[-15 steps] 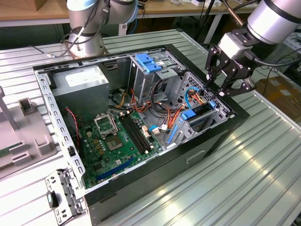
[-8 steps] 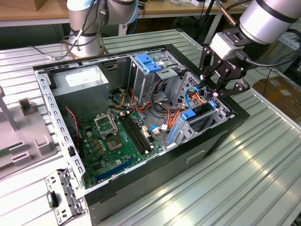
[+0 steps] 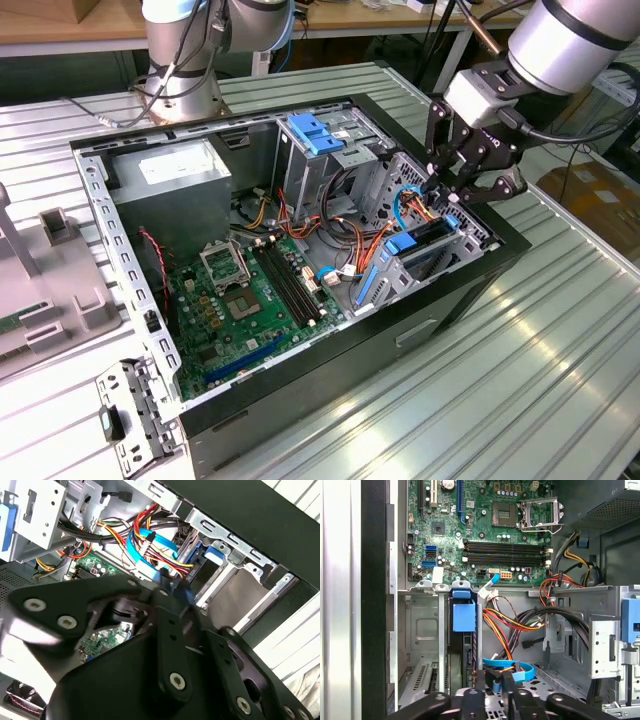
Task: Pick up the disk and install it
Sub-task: 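Insert the second disk wire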
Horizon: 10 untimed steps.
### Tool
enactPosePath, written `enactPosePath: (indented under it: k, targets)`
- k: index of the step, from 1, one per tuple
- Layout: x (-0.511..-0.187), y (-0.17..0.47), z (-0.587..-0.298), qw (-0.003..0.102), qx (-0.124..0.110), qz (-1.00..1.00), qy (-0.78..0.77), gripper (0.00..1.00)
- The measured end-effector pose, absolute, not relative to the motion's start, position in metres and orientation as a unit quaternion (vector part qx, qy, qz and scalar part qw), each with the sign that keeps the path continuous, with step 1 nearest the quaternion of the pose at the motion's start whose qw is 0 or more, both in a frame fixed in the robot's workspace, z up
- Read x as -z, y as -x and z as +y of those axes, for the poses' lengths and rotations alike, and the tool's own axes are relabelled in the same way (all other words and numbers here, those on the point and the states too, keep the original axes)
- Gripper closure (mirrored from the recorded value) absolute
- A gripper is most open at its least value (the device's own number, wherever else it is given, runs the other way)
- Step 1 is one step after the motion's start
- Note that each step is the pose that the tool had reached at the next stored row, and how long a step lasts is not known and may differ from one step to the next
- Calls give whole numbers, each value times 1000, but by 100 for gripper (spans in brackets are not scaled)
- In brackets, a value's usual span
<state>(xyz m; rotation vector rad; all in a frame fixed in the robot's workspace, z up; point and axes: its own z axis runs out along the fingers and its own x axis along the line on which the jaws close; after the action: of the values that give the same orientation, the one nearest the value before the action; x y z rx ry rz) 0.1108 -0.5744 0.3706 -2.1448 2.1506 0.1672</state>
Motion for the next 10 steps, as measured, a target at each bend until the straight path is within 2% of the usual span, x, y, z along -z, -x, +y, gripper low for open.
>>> enactPosePath:
  k: [3,10]
  targets:
    - [-371,-111,-574,50,-55,706,704,89]
    - [-371,-111,-574,50,-55,706,704,89]
